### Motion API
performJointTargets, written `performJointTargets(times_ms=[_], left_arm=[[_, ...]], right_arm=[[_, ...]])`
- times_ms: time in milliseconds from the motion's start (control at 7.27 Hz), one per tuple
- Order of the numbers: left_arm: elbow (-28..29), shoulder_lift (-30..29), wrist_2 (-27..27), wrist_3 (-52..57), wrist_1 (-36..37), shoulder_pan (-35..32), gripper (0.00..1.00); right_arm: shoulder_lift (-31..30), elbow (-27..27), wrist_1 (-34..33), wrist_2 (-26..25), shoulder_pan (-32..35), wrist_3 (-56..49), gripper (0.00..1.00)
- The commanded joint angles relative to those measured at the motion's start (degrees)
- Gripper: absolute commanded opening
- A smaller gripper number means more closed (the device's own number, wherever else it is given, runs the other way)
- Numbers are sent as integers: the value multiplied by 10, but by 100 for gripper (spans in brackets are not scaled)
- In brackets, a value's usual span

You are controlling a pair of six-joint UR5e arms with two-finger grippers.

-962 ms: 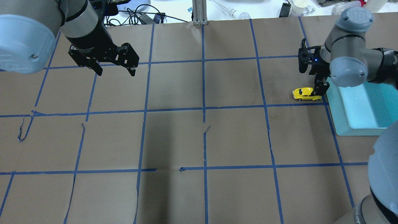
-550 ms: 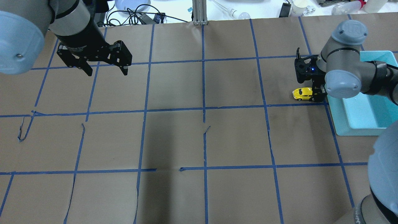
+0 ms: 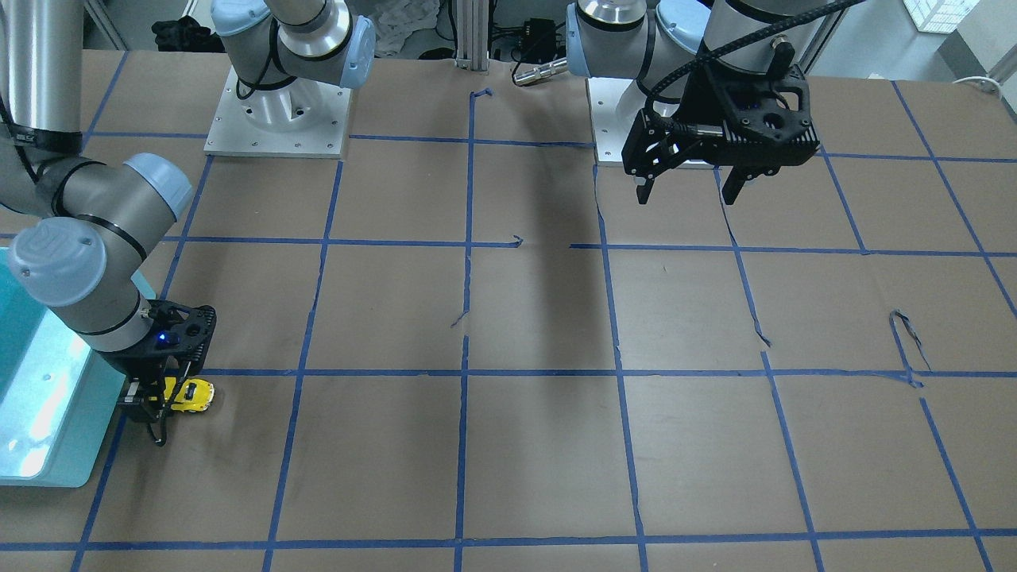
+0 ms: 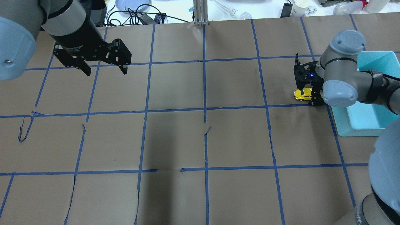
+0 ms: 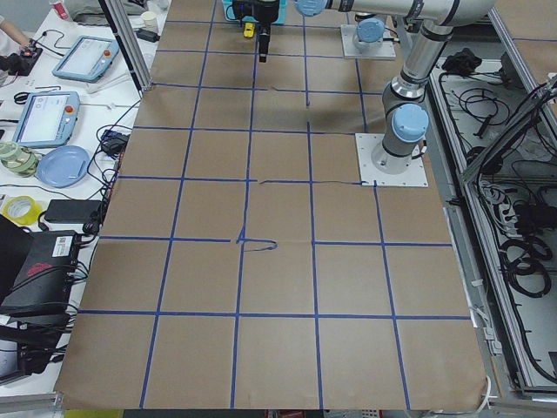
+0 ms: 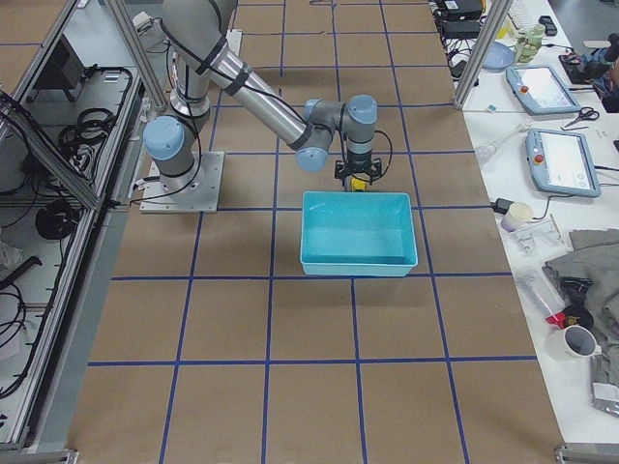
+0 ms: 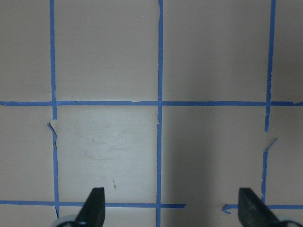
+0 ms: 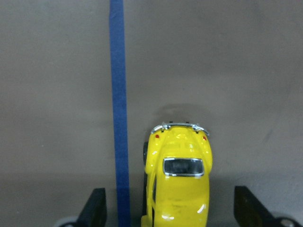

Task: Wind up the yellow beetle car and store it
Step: 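Lift the car with the right gripper and carry it over the bin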

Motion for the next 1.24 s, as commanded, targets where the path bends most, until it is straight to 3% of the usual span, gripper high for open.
performJointTargets(times_ms=[0, 412, 550, 825, 1100], left_arm=[[1, -11, -6, -16, 0, 1, 100], [5, -5, -31, -18, 0, 4, 100], [-5, -8, -29, -17, 0, 3, 100], [-2, -9, -30, -19, 0, 4, 100], [-1, -4, -31, -20, 0, 3, 100]], right_arm=[[3, 1, -2, -2, 0, -1, 66], [0, -1, 2, -3, 0, 2, 8], [-6, -1, 6, -1, 2, 4, 0], [-24, -18, 29, -2, 23, 34, 0], [-58, -92, 150, -4, 33, 32, 0]])
